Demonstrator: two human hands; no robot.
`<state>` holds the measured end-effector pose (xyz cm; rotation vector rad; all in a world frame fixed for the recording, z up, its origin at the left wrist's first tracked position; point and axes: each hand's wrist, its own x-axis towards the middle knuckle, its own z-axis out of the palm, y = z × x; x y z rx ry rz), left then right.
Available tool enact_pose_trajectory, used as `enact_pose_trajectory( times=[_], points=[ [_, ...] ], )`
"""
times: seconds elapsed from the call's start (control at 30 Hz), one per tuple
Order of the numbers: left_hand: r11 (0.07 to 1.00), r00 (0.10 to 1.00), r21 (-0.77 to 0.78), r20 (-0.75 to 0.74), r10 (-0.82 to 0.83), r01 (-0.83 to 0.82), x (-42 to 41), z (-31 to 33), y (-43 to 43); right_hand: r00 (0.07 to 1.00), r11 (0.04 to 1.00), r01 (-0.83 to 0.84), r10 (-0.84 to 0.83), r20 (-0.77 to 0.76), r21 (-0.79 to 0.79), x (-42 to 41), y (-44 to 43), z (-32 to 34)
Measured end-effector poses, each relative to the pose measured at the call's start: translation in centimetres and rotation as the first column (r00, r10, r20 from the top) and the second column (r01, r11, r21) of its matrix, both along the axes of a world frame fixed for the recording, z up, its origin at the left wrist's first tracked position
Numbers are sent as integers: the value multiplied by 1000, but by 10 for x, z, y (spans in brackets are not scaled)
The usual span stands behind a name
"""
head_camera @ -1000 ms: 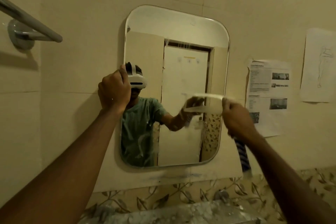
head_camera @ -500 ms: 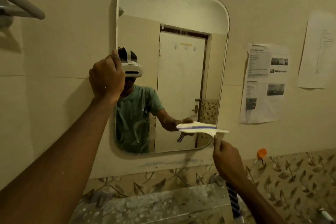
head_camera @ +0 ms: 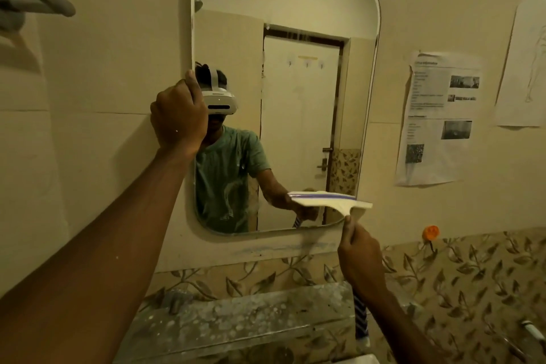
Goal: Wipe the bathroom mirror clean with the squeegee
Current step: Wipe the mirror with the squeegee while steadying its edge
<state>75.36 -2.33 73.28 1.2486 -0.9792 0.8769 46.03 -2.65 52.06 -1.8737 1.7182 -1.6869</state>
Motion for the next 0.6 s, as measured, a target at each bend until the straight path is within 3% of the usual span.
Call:
enact_pose_trajectory(
  times=[0.1,0.3,0.6],
  points=[
    [1000,1000,17,-11,-8,8,-2,1,5,1000,999,-27,27,7,31,-5,4,5],
    [1000,1000,23,-25,-18,18,-4,0,7,995,991,-92,96,38,-93,-13,-8,75],
    [999,1000,32,0,27,-27,-4,0,7,999,998,-38,39,-20,59,5,8,-51]
  ],
)
